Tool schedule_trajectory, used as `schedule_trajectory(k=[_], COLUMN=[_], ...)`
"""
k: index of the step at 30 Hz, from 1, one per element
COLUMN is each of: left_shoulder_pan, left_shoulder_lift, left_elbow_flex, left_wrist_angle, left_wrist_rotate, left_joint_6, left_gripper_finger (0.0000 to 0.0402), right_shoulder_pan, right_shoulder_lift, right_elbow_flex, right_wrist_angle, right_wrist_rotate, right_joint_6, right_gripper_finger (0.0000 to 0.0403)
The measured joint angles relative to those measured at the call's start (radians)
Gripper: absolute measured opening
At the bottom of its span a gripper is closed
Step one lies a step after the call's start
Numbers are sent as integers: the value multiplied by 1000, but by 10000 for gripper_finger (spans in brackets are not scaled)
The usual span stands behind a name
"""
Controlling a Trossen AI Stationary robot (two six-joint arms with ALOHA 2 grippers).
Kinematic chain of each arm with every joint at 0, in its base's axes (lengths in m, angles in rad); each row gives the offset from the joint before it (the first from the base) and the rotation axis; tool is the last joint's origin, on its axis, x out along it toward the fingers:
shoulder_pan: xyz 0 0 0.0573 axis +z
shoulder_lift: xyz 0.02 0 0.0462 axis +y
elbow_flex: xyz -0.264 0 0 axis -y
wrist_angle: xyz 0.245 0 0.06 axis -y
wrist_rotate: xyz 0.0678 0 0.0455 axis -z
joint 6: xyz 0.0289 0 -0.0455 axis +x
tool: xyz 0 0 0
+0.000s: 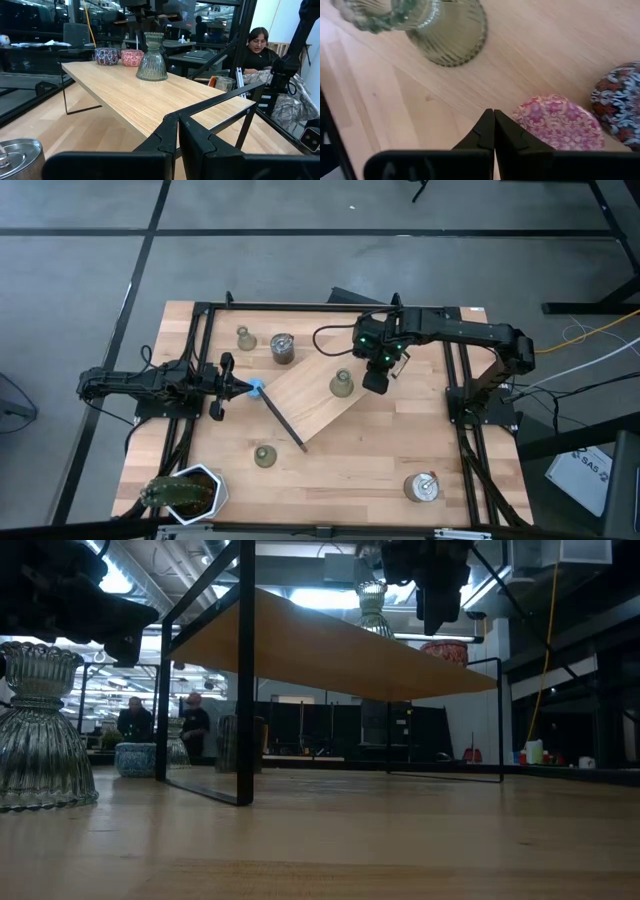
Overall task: Pick & Place candle stick holders
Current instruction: Put the pink patterned scented candle on the shelf
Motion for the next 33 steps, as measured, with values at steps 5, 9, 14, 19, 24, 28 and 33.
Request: schedule_trajectory(k=[5, 9, 14, 19, 24, 28, 33], left_shoulder_pan=[0, 0, 0, 0, 0, 0, 0], left_shoulder_lift=[0, 0, 0, 0, 0, 0, 0], left_elbow_flex=[0, 0, 0, 0, 0, 0, 0], left_wrist_angle=[0, 0, 0, 0, 0, 0, 0], left_wrist_rotate=[0, 0, 0, 0, 0, 0, 0], left_joint_6=[0, 0, 0, 0, 0, 0, 0], left_gripper_finger=[11, 13, 11, 13, 10, 11, 12], right_shoulder_pan=[0, -1, -2, -2, -2, -2, -2], right_shoulder_lift=[0, 0, 0, 0, 0, 0, 0], right_elbow_flex=[0, 0, 0, 0, 0, 0, 0], right_wrist_angle=[-38, -53, -61, -95, -114, -133, -136], right_wrist_rotate=[59, 79, 86, 112, 134, 155, 169], right_joint_6=[15, 15, 20, 33, 36, 44, 53], right_gripper_finger=[1, 1, 1, 0, 0, 0, 0])
